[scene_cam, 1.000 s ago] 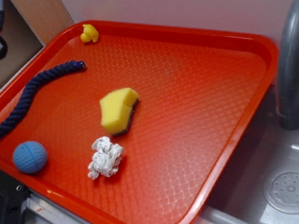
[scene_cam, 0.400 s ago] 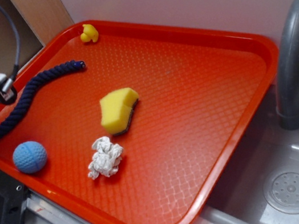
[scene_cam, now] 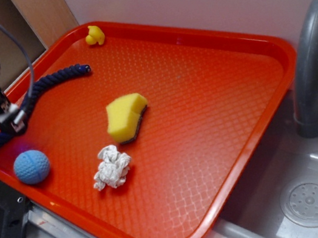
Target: Grab the blue rope.
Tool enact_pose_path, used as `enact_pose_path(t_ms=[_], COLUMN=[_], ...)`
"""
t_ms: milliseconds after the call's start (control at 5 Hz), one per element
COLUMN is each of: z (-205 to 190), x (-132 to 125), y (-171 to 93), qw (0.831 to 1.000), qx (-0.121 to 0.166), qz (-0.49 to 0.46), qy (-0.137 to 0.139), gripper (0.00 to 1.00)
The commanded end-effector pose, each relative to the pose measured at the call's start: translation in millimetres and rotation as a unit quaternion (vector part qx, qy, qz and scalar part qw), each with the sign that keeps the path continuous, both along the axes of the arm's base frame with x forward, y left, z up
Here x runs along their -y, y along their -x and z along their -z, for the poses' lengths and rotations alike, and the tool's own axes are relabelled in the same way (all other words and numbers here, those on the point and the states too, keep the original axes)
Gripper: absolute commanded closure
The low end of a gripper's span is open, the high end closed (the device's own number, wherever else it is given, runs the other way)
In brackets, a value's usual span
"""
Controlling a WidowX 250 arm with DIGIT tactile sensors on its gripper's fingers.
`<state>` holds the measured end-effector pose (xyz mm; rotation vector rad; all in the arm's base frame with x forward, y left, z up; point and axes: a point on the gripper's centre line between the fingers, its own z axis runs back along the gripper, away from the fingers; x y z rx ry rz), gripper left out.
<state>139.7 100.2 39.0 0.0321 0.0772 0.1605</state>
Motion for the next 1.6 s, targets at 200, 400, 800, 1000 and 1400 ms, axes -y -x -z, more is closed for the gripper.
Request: enact_pose_path(t_ms=[200, 400, 800, 1000, 1400], z=[34, 35, 36, 35, 34], x=[-11, -10, -16, -19, -21], y=[-1, 0, 0, -3, -5], qw=[0.999, 0.999, 0.999, 0.999, 0.999], qx=[-0.018, -0.018, -0.016, -0.012, -0.009], qz=[0.028, 0.033, 0.034, 0.036, 0.048], qy=[0.007, 0.002, 0.01, 0.01, 0.007], gripper=[0.28, 1.0, 1.0, 1.0, 1.0])
